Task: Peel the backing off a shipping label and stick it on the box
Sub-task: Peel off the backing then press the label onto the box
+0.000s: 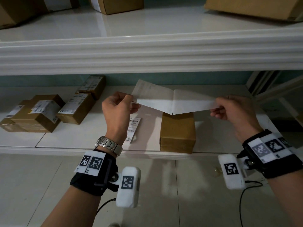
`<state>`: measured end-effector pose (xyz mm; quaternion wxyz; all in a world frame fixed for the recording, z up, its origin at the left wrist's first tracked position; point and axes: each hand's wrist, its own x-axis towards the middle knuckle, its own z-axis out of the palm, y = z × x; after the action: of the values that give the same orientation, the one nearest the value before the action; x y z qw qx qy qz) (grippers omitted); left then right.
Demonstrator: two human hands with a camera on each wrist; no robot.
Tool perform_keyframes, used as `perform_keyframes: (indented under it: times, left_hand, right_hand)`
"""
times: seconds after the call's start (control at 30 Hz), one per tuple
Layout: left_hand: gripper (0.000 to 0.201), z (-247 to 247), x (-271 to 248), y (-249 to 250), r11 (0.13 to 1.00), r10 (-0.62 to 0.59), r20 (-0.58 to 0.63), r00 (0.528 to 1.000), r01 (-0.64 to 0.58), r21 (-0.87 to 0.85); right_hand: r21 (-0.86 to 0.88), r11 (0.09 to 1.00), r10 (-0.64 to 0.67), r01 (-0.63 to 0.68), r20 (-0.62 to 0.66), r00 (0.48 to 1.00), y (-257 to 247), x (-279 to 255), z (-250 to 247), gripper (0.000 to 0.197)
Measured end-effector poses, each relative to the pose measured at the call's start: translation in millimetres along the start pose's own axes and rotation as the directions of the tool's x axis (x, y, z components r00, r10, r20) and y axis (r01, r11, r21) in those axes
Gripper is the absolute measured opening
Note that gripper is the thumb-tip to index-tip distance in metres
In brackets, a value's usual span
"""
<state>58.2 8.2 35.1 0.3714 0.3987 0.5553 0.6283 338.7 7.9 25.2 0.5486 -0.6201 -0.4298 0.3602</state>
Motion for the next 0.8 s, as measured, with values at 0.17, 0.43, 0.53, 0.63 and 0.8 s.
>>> perform_keyframes:
  times: [0.17, 0.43, 0.53, 0.63, 0.8]
  left_hand:
    - [0.019, -0.3, 1.0, 1.7, 1.0, 0.005, -0.035, 0.999, -0.005, -0.011]
    - [0.02, 1.6, -1.0, 4.7, 1.0, 0.012, -0.023, 1.0, -0.013, -0.019]
    - [0.021, 1.6, -1.4, 5.3, 0.999, 0.023, -0.022, 0.999, -0.024, -0.031]
    - [0.02, 1.1, -0.9, 5.2, 0.999, 0.03, -0.027, 0.999, -0.031, -0.034]
    - [0.021, 1.2, -0.2, 5.4, 0.998, 0.028, -0.042, 0.999, -0.03, -0.055]
  right_hand:
    - [0.025, 1.0, 0.008, -0.008, -0.004, 1.0, -1.6, -0.8, 0.6, 0.024]
    - [0.018, 1.0, 0.011, -0.011, -0.003, 1.0, -4.3, -1.7, -2.5, 0.022]
    - [0.027, 1.0, 0.005, -0.004, -0.016, 1.0, -5.2, 0.1, -4.4, 0.022]
    - [0.05, 0.999, 0.009, -0.006, -0.058, 0.998, -4.9, 4.3, -7.7, 0.021]
    - [0.085, 0.996, 0.032, -0.023, -0.096, 0.995, -2.0, 14.3, -14.9, 0.019]
